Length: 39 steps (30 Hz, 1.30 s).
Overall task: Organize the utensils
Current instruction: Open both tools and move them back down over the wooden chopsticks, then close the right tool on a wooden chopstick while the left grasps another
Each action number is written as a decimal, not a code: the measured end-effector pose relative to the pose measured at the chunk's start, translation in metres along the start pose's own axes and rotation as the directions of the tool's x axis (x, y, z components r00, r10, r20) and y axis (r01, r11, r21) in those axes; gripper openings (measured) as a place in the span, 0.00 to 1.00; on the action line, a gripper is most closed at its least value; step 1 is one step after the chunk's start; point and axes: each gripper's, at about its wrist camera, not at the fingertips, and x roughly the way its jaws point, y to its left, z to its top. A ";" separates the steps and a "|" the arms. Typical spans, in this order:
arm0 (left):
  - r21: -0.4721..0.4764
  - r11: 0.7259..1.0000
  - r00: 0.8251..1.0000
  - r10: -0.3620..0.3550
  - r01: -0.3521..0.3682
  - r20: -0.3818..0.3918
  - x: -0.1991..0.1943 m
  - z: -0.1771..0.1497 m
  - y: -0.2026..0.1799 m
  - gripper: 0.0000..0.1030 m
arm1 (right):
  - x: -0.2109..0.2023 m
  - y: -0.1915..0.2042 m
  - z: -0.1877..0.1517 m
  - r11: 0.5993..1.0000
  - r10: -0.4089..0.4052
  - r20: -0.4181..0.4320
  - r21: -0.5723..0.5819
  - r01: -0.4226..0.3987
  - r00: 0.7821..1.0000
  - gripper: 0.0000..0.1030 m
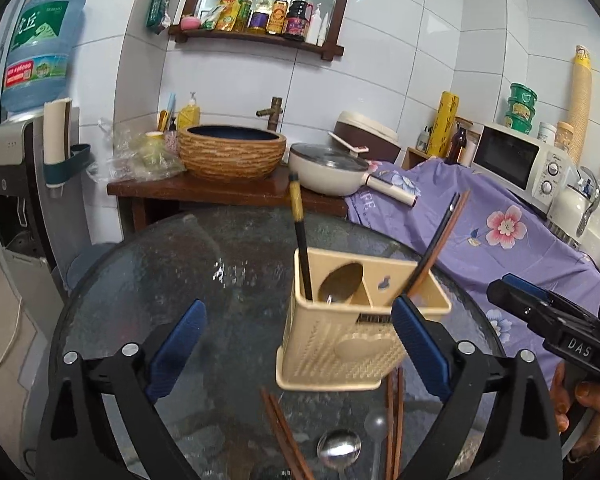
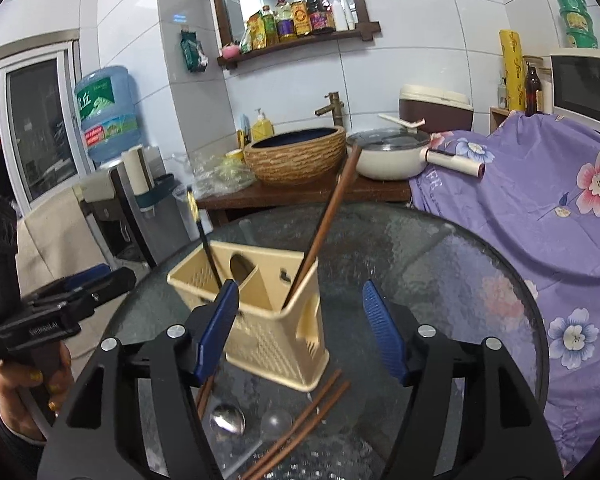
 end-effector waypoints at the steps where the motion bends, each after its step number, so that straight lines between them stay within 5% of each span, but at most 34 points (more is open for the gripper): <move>1: -0.002 1.000 1.000 0.004 -0.004 -0.013 0.000 -0.006 0.002 0.91 | 0.001 0.000 -0.007 1.000 0.003 -0.018 0.000 -0.003 1.000 0.64; 12: -0.019 0.998 0.984 0.055 -0.059 -0.171 0.017 -0.069 0.029 0.90 | 0.022 -0.008 -0.082 1.000 -0.007 -0.203 0.023 0.012 0.979 0.67; 20: -0.028 0.998 0.962 0.053 -0.062 -0.269 0.035 -0.105 0.037 0.66 | 0.038 -0.001 -0.120 0.997 -0.071 -0.269 -0.043 0.062 0.960 0.67; 28: 0.025 0.998 0.946 0.068 -0.063 -0.318 0.045 -0.129 0.029 0.57 | 0.055 0.020 -0.142 0.983 -0.140 -0.325 -0.158 0.092 0.935 0.67; 39: 0.080 0.995 0.939 0.088 -0.065 -0.332 0.049 -0.140 0.016 0.54 | 0.066 0.018 -0.151 0.977 -0.182 -0.368 -0.177 0.123 0.912 0.66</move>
